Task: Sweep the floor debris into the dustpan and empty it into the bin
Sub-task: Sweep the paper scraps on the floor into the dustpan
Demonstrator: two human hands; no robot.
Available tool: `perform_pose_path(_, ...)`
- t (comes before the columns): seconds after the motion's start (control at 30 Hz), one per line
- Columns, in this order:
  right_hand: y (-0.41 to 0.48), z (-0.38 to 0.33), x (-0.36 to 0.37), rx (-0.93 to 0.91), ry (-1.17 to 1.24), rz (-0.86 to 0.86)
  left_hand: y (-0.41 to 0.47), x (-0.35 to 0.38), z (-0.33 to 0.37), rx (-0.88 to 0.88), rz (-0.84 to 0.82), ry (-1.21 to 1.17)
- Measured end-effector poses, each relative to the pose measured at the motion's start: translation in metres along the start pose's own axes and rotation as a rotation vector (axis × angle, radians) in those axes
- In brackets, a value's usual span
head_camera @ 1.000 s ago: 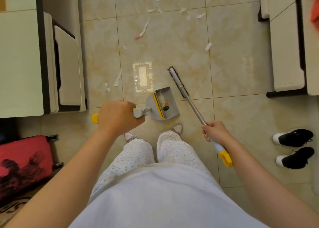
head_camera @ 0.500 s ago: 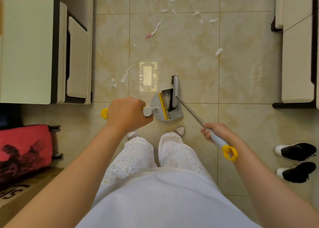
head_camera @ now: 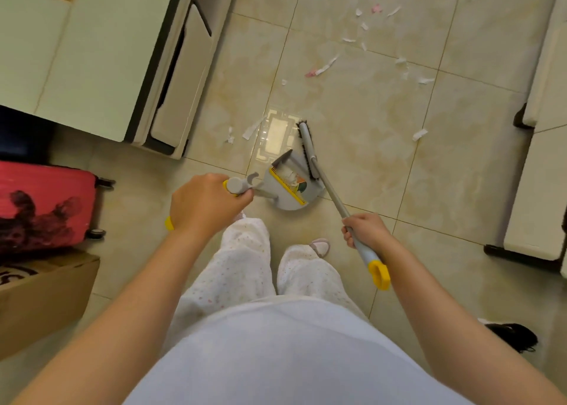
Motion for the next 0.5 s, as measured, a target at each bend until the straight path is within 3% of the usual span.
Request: perform_pose_path(0.5, -0.032, -0.126, 0.174, -0.059, -0.192, -0.049, 0.088, -0.075, -0.144, -0.185, 0.046, -0.081)
Point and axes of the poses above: each hand's wrist, its own y-axis towards the middle knuckle, its own x-axis out of the palm, z = x × y, the point moved 3 cm from there along y, towards the middle knuckle, and after that the axes turned 9 degrees about z, right-handed, at the moved point
